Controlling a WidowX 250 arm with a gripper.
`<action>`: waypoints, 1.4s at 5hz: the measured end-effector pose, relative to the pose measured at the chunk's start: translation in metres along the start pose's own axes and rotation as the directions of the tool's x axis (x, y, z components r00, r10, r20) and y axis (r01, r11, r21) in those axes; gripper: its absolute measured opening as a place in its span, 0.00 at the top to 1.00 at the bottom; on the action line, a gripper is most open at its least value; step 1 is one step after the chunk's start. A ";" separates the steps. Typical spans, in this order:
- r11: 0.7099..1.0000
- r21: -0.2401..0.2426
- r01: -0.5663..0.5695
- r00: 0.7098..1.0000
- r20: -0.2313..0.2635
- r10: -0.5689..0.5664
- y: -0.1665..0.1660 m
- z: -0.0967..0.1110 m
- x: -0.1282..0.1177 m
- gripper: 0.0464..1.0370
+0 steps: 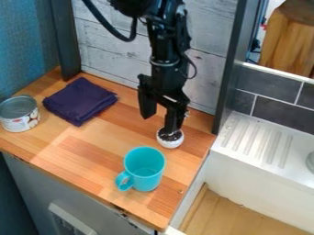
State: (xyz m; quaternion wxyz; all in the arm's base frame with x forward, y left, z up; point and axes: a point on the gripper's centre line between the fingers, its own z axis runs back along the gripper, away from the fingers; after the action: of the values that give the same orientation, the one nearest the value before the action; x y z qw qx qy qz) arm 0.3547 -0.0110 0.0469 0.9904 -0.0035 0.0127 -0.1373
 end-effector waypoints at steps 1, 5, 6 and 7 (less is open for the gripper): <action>1.000 -0.005 0.002 1.000 -0.016 -0.002 -0.002 -0.010 0.006 0.04; 1.000 -0.007 -0.015 1.000 -0.019 0.015 -0.008 -0.021 0.014 0.77; 1.000 -0.003 -0.030 0.999 0.022 0.031 -0.010 -0.005 0.006 0.78; 0.997 -0.052 -0.057 0.989 0.137 0.064 -0.007 0.026 -0.014 0.78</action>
State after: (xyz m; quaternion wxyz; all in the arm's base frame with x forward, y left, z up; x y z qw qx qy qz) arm 0.3400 -0.0136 0.0736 0.9923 -0.0361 -0.0526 -0.1064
